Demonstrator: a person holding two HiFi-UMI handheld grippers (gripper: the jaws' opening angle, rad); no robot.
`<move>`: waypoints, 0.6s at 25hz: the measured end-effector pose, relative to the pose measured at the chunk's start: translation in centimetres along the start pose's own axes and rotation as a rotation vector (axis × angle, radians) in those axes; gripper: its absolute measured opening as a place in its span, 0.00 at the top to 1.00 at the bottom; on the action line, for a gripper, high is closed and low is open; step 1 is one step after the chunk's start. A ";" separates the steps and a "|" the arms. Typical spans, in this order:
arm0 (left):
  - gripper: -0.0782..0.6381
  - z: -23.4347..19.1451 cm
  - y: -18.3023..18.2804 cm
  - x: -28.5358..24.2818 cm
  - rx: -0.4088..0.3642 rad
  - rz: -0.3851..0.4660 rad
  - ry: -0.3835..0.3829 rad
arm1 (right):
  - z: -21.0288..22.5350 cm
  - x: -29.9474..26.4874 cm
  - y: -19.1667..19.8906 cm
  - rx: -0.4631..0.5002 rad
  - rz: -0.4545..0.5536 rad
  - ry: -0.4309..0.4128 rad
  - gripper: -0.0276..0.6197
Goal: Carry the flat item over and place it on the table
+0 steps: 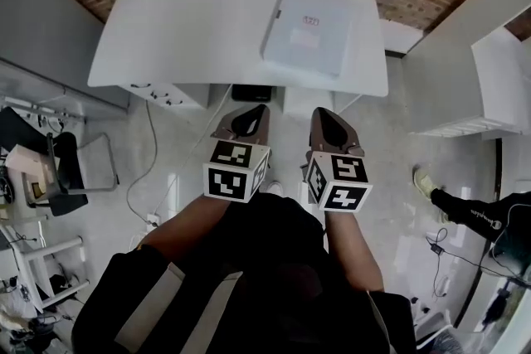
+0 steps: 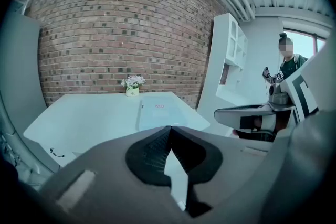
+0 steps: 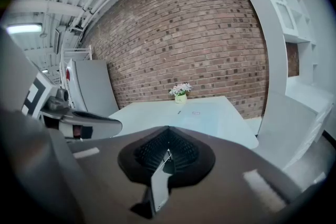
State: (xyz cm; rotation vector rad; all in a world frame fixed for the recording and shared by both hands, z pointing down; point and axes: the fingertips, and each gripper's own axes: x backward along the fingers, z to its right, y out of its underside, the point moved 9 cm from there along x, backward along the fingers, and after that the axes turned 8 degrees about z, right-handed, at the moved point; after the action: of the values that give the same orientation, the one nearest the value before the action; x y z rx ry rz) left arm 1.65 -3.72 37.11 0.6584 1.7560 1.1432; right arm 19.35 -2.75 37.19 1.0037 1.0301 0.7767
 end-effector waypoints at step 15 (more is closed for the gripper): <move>0.88 -3.7 -0.4 7.9 -0.040 0.084 0.028 | -8.5 3.9 -0.4 0.016 0.076 0.061 0.96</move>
State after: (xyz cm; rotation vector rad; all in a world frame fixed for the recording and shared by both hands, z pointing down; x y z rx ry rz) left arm -5.12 0.92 34.18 0.7008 1.7389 1.2469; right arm 12.77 3.08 34.04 1.0429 1.0565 0.8676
